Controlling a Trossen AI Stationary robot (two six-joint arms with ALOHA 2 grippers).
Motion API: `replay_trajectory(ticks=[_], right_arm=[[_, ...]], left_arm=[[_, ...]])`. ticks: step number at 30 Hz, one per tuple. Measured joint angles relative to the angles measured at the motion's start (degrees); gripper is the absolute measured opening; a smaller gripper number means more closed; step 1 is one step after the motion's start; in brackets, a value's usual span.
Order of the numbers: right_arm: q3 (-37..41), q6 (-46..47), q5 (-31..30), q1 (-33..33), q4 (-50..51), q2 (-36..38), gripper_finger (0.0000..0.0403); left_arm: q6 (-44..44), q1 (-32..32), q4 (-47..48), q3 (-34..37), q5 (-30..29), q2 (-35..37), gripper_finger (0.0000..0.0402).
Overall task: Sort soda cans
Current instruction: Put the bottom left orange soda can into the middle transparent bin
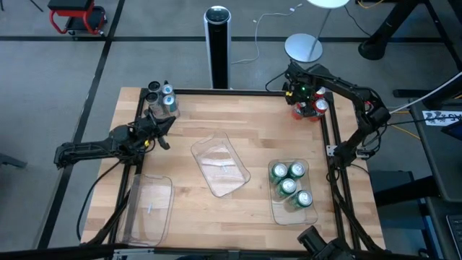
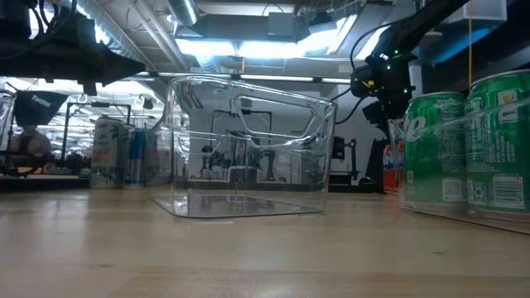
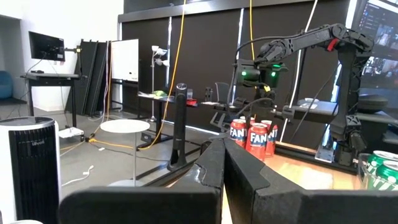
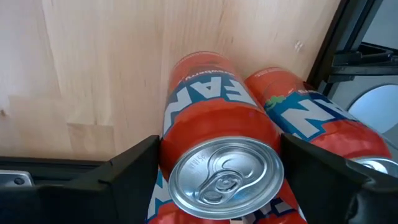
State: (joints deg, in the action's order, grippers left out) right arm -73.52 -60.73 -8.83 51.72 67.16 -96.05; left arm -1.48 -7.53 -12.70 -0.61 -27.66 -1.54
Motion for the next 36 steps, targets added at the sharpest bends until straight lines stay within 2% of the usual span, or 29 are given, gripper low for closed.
replay_trajectory(ticks=[4,9,11,18,29,36], right_arm=[[0.00,-0.01,0.93,0.01,0.21,0.00,0.0322],[0.66,0.22,3.98,0.09,3.03,-0.28,0.0383],[0.20,0.72,3.70,0.07,4.20,0.30,0.0393],[0.31,0.27,1.59,0.09,4.68,0.18,0.0368],[0.37,0.57,-3.20,0.00,4.62,0.24,0.0389],[7.88,-0.46,-1.50,-0.74,-1.09,0.37,0.0390]], left_arm=[[-0.01,0.00,-0.01,0.01,0.00,0.00,0.0000],[-0.03,-0.01,0.01,0.01,0.00,0.01,0.0000],[-0.03,-0.02,0.01,0.01,0.00,0.01,0.0000],[-0.23,0.00,0.01,0.01,0.00,0.01,0.0000],[-0.23,0.00,0.03,0.01,0.00,0.00,0.0000],[-0.45,-0.02,0.03,0.00,0.00,0.00,0.0000]])
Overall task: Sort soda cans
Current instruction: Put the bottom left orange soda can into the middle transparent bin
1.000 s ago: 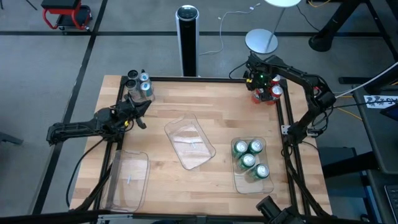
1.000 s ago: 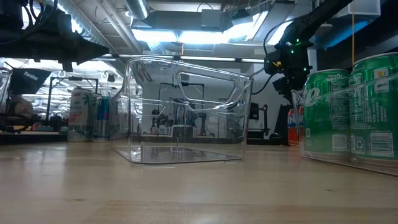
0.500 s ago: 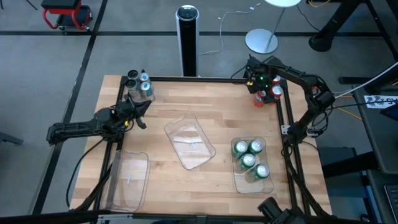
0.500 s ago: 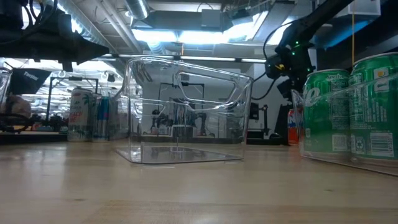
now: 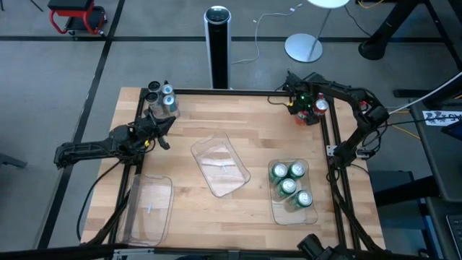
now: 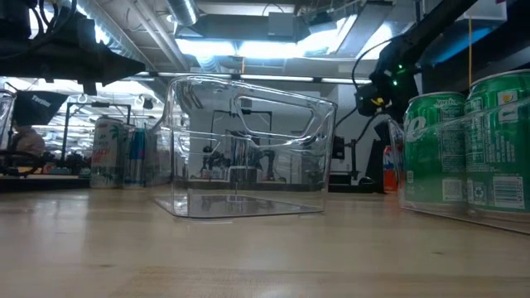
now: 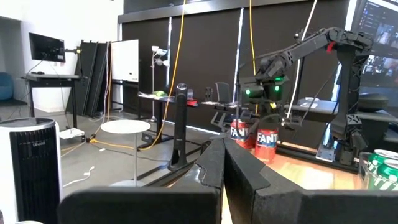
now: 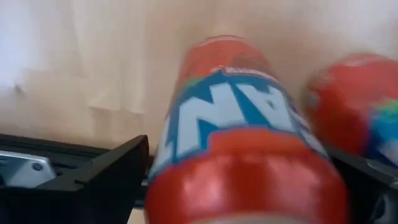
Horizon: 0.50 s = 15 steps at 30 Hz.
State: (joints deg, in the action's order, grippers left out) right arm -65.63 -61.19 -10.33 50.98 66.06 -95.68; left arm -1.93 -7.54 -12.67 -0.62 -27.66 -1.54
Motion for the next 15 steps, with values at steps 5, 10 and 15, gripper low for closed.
replay_trajectory(ticks=[5,10,15], right_arm=[[2.62,0.18,1.42,0.02,-2.73,0.07,0.0390],[3.11,-0.55,1.99,-0.02,-4.70,0.15,0.0390],[3.13,-0.76,1.51,-0.02,-4.71,0.15,0.0352]], left_arm=[[-0.11,-0.01,-0.44,0.02,0.00,0.01,0.0000],[-0.20,0.00,-0.57,0.00,0.00,0.02,0.0000],[-0.12,0.02,-0.33,0.02,0.00,0.02,0.0000]])
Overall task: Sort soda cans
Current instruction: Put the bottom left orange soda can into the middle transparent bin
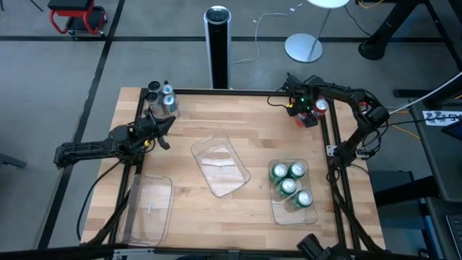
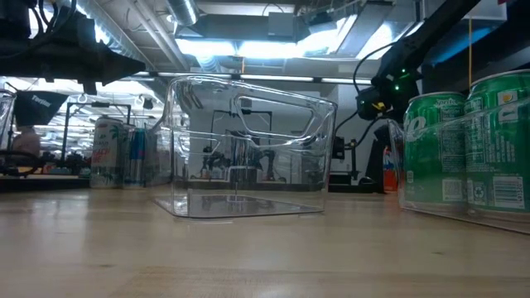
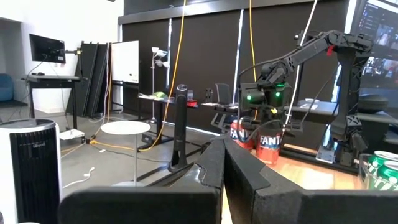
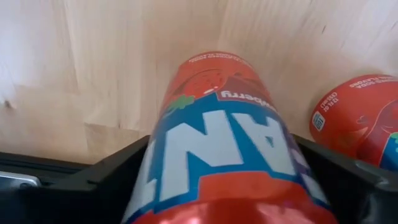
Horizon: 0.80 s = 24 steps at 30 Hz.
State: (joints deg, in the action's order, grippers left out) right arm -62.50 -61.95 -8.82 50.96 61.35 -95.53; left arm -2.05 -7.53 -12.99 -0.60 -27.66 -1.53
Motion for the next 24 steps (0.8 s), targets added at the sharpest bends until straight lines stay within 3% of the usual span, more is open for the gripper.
replay_trajectory(ticks=[4,15,24], right_arm=[[-0.04,-0.04,-0.04,0.00,0.10,-0.02,0.0292],[-4.93,-1.81,0.44,-4.70,3.36,0.39,0.0292],[-17.14,0.47,1.11,-17.09,4.55,0.42,0.0292]], left_arm=[[-0.07,-0.01,-0.01,0.00,0.00,0.00,0.0000],[-0.08,-0.02,-0.09,-0.02,-0.02,0.01,0.0000],[0.05,-0.02,-0.11,0.00,0.00,-0.01,0.0000]])
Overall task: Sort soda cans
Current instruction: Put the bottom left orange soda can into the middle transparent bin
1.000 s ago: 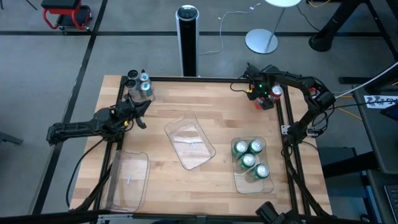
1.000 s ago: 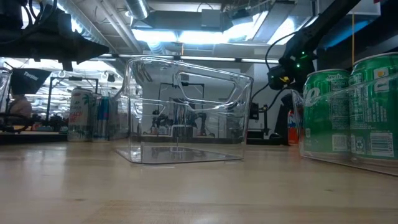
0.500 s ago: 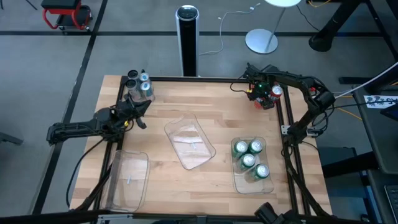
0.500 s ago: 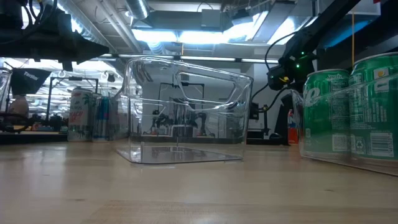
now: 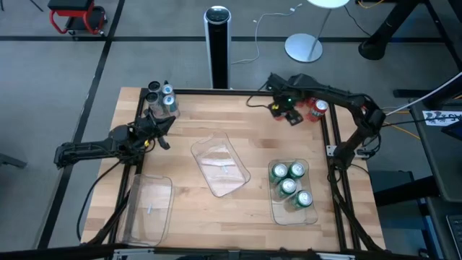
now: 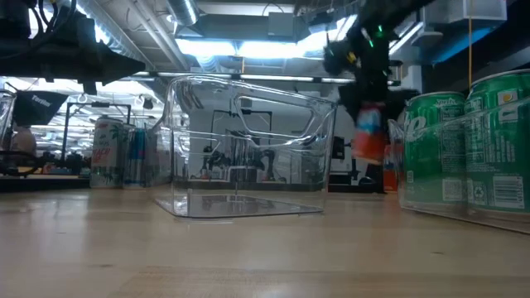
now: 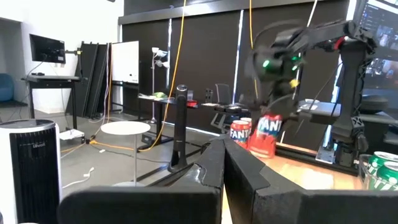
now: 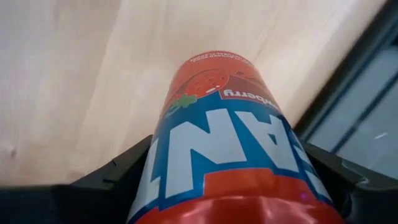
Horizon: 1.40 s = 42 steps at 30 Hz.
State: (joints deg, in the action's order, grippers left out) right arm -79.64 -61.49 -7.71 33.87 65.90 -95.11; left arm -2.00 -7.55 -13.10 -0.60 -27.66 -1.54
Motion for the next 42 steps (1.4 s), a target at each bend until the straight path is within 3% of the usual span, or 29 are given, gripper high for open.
replay_trajectory(ticks=[9,17,28,42], right_arm=[[-10.34,3.39,1.55,-14.26,-4.52,0.02,0.0292],[-12.57,4.31,3.44,-23.77,-14.39,0.03,0.0292],[-13.08,4.18,5.47,-30.38,-25.27,-4.43,0.0292],[-22.78,-0.18,6.95,-33.59,-24.70,-18.18,0.0292]], left_arm=[[0.11,0.00,0.01,0.00,0.00,0.01,0.0000],[0.33,0.02,0.21,0.00,0.00,0.02,0.0000],[0.68,0.00,0.59,0.00,-0.01,-0.02,0.0000],[0.55,0.02,1.01,-0.02,0.00,-0.11,0.0000]])
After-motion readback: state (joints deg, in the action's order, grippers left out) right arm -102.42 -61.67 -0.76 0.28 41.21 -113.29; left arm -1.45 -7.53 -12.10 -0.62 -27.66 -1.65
